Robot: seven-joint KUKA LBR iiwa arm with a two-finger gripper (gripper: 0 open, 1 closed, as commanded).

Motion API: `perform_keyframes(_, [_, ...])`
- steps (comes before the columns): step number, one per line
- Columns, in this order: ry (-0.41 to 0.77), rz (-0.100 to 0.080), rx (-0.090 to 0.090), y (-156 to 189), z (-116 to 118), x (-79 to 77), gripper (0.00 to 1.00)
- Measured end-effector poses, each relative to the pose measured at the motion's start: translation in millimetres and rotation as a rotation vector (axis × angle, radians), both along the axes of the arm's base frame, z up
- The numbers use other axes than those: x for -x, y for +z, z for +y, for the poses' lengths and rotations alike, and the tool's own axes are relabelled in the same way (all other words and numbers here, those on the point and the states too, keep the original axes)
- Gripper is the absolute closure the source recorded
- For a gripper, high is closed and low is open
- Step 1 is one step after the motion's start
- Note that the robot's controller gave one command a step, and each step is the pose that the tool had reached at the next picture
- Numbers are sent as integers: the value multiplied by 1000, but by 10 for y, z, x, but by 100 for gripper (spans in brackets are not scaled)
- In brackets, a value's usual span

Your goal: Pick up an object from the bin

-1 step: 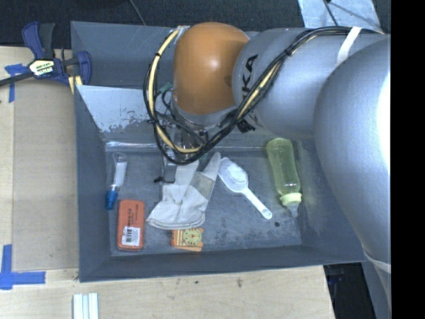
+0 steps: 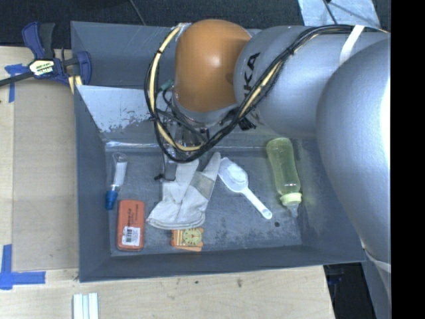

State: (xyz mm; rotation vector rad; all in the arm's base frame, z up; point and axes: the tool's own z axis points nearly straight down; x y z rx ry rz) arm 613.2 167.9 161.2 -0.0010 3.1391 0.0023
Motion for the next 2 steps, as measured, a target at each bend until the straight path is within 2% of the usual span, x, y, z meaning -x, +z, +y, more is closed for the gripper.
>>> perform_keyframes(1, [-49,-7,-2,-419,-111,162,0])
perform_keyframes(2, [-41,0,-1,-885,-441,280,0])
